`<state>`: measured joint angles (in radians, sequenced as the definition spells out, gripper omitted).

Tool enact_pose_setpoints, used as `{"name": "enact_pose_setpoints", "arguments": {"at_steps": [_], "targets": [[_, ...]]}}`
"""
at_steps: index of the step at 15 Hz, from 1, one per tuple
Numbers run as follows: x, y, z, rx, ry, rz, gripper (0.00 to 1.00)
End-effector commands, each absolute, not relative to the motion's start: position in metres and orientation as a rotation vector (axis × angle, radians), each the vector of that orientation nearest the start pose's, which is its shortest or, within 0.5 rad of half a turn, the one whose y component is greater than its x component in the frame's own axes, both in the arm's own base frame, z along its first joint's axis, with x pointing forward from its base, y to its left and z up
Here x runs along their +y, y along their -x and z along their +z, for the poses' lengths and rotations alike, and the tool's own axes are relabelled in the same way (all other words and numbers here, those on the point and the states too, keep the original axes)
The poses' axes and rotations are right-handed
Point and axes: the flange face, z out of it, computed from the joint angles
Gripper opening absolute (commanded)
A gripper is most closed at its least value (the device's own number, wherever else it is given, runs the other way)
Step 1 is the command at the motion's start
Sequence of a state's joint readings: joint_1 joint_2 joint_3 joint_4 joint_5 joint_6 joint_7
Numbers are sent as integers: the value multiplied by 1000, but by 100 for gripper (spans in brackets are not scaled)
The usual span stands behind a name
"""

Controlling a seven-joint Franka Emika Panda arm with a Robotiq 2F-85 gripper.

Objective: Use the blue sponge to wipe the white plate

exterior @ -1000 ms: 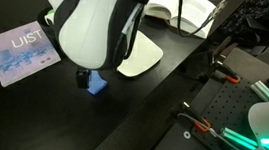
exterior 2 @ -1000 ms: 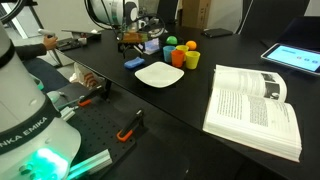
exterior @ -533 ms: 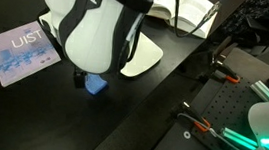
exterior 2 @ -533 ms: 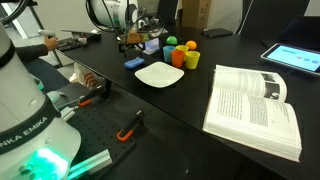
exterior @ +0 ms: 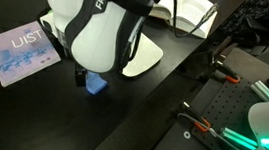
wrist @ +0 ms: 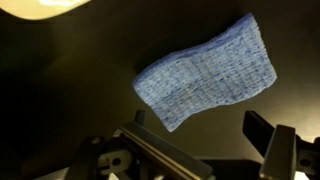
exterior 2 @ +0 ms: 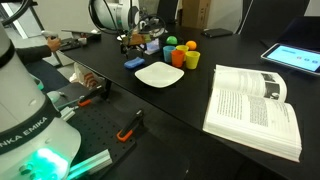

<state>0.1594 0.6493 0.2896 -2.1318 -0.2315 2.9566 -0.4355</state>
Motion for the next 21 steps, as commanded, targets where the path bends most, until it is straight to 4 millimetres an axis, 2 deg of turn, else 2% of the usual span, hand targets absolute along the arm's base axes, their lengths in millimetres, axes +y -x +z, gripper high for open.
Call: {"name": "enact_pose_setpoints", "arguments": {"at_steps": [1,12,13,21], "targets": [[266,-527,128,-1524,2599,-376,100],[255,-533,116,-1538,2583,-376,100],[255,-532,116,-1533,2582,-377,80],[252,-535,121,-1501,2571,-398,22]]}}
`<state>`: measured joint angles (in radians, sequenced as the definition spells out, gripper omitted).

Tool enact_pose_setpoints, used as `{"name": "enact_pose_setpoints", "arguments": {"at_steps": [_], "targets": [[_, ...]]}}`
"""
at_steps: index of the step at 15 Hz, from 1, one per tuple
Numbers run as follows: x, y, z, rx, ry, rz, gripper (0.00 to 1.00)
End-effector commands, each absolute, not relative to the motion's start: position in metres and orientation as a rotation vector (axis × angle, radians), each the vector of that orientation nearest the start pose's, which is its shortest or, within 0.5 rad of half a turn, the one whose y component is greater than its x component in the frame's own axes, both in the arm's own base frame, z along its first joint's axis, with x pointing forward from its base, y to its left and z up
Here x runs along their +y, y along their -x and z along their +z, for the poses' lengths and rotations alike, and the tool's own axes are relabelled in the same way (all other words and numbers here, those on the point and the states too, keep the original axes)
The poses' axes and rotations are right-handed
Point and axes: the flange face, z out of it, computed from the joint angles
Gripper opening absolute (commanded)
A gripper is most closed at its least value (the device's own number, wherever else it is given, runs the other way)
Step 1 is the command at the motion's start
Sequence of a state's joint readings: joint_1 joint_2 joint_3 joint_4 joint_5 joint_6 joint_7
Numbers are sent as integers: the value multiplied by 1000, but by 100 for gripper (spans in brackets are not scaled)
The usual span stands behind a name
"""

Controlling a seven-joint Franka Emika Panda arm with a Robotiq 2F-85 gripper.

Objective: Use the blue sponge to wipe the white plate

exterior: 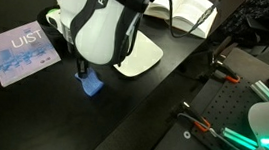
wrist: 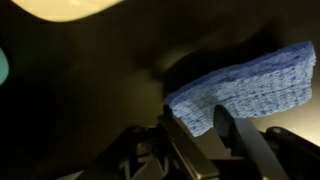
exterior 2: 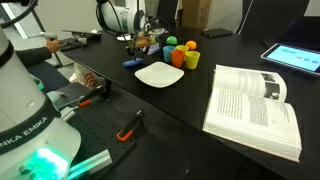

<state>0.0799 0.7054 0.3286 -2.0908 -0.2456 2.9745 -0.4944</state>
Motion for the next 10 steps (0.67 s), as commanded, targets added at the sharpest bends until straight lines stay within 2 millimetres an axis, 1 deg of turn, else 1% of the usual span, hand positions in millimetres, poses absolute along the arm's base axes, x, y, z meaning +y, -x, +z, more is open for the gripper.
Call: {"name": "enact_pose_setpoints", "arguments": {"at_steps": [1,2,3,4,5,6,7,10], "targets": [[252,-536,121,-1493,2572,-398,16],[251,-537,122,-1490,2575,-401,7],[251,-537,123,-1485,2576,-401,1],[250,-538,124,-1484,2577,-404,2],[250,-539,125,-1482,2577,-407,5],[250,-541,126,-1482,2578,-412,4],[249,-543,129,-1483,2578,-418,0],[249,-549,138,-1485,2581,-441,1]]}}
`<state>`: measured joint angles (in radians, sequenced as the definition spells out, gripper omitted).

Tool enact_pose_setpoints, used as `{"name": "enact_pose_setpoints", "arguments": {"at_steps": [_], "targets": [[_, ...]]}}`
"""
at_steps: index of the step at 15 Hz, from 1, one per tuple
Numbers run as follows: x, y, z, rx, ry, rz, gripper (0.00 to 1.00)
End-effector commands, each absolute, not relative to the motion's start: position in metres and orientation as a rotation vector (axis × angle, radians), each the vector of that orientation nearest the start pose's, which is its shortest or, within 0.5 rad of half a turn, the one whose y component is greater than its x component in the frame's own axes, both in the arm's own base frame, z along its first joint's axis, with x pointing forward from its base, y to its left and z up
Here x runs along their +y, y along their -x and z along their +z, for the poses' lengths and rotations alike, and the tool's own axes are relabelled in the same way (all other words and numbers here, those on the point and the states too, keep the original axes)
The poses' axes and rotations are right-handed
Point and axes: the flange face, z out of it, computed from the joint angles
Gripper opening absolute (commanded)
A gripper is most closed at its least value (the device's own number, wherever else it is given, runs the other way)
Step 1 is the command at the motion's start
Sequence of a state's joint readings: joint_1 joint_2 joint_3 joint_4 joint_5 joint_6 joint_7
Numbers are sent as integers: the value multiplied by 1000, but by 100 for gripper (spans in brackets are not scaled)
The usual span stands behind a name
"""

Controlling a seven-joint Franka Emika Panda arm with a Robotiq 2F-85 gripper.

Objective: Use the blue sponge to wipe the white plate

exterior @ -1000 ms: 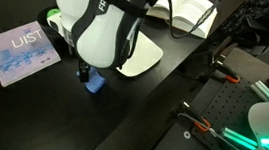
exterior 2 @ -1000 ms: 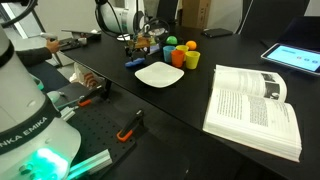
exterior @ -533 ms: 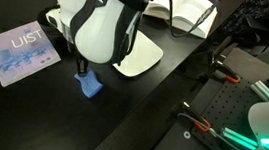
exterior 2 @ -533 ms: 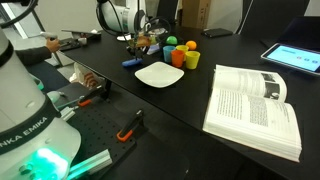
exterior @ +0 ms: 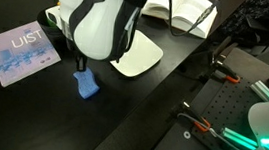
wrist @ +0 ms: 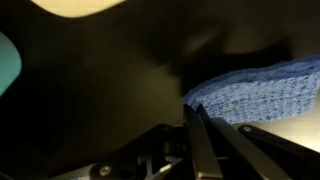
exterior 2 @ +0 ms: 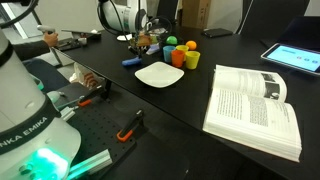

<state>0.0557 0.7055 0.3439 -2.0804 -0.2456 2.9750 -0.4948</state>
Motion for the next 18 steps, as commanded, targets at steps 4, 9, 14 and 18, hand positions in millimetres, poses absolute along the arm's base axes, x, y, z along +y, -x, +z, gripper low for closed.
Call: {"name": "enact_pose_setpoints", "arguments": {"at_steps": [4,9,14,18], "targets": [[250,-558,155,-1479,2577,-481,1],[239,-568,182,-1493,2588,-534,1],[200,-580,202,-1497,2638,-584,1],[162,-583,204,-1462,2696,-559,1]]}}
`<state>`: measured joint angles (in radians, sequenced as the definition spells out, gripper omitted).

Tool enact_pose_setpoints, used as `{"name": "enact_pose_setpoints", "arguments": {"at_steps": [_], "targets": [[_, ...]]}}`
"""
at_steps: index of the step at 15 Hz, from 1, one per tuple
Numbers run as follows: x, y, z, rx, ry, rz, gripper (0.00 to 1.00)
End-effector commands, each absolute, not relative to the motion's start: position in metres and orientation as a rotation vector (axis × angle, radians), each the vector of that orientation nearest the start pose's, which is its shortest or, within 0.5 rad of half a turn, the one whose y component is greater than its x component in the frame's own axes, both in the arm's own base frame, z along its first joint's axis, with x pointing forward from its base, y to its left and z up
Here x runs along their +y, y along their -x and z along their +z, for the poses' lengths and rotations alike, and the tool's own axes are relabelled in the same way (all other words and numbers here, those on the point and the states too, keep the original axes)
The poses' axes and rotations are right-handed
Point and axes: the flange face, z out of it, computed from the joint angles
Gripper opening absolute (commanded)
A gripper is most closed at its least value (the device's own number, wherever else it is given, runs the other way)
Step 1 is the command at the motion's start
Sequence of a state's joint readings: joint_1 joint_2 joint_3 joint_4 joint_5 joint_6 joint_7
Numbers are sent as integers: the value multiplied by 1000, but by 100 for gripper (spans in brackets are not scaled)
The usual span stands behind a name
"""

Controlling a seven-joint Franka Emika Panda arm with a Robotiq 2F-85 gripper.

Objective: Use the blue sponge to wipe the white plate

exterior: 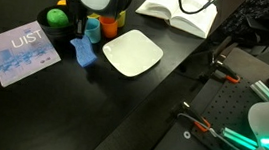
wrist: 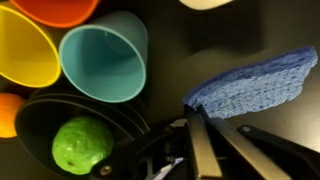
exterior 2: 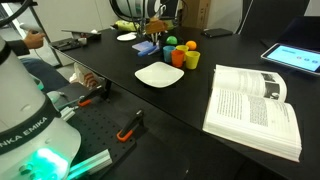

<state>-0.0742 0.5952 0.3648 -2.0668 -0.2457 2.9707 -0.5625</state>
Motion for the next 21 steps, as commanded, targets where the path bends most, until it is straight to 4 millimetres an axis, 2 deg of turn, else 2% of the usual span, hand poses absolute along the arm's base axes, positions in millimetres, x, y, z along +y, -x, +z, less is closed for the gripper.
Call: {"name": "enact_pose_setpoints", "arguments": {"at_steps": [1,6,11,14,17,21], "targets": [[151,-581,203,-1450,2711,-547,1],[97,-566,199,-1396,2789,-481,1],[62,-552,202,-1346,2845,-460,1],[55,-540,203,-1302,2846,-471,1],[58,-527,198,-1241,2831,-452,1],[63,-513,184,-1119,2829,-355,1]]}}
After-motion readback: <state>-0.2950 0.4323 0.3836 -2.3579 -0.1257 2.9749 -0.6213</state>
